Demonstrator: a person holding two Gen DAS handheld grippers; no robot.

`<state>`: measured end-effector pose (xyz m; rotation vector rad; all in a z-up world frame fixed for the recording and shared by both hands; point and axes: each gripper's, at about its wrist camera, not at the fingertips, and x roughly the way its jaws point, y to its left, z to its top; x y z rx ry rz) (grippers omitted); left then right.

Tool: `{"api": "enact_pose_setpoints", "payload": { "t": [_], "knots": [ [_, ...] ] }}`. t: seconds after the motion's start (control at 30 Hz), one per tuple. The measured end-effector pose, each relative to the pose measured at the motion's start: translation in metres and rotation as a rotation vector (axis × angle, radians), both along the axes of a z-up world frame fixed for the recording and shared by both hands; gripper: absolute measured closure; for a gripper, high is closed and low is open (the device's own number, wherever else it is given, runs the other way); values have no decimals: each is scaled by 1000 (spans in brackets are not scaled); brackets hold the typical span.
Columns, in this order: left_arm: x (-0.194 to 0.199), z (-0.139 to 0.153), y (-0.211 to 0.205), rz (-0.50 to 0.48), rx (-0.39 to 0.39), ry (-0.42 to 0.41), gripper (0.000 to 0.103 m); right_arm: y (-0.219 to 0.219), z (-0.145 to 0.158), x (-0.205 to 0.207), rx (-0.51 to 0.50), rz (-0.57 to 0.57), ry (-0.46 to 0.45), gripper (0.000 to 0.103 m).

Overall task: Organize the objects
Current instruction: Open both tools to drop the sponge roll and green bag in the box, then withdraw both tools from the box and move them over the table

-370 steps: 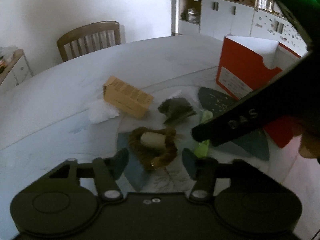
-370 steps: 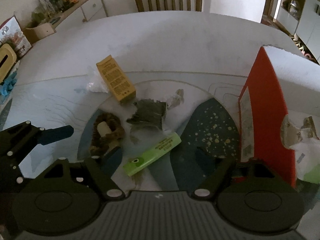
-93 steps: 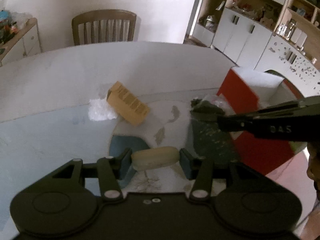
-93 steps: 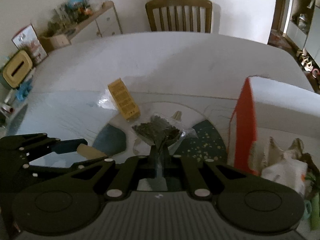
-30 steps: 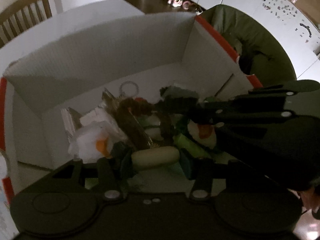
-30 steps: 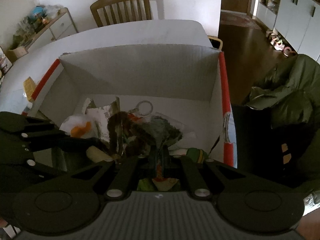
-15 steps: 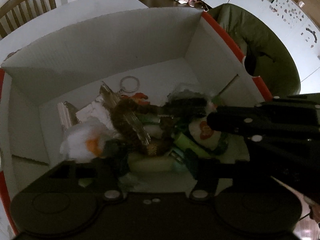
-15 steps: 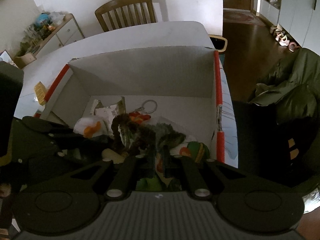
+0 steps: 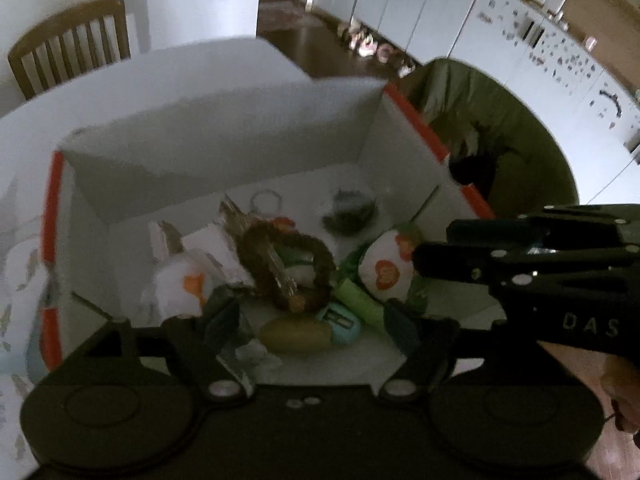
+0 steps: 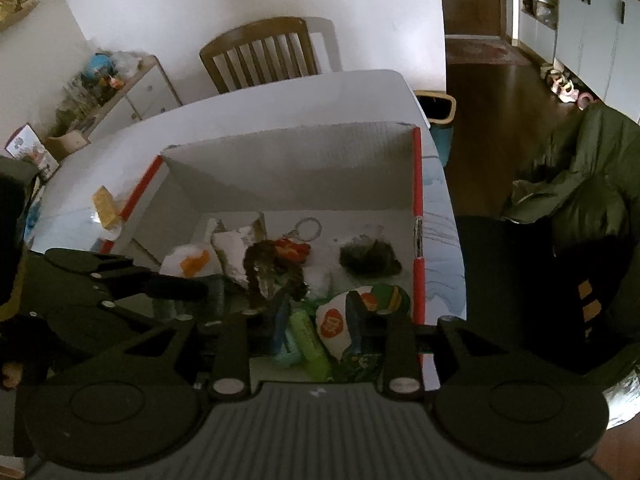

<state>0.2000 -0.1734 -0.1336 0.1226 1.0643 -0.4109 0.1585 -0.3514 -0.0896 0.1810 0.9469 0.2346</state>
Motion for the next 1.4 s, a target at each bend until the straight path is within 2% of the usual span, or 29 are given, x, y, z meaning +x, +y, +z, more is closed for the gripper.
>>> {"api": "enact_pose_setpoints", "payload": {
  "t": [0.17,0.27,0.4,0.47,0.67,0.83,0.97,1.03,1.23,1.4],
  "knots": [
    [-14,25,9,6,-32,-76,19,3,18,-13,12,-7,-59,56],
    [-21,34,16,20,-45,-114,17,5,27,-19,23,-12,-86,52],
    [-32,47,29,30,-47,-166,13,10,38,-28,38,-19,-112,51],
    [-36,51,36,39,-47,-187,11,15,43,-32,41,-25,-124,47],
    [-42,60,64,64,-64,-214,5,33,57,-44,39,-41,-162,42],
    [-49,73,90,64,-70,-268,0,53,67,-58,33,-99,-233,27],
    [-56,84,116,60,-77,-312,0,76,71,-68,-1,-129,-313,19],
    [-57,88,131,61,-71,-320,0,91,72,-70,-19,-128,-340,18],
    [-55,94,185,106,-83,-359,0,135,72,-63,-20,-116,-328,12],
    [-42,92,232,143,-51,-367,0,175,75,-53,-32,-108,-326,10]
  ]
}}
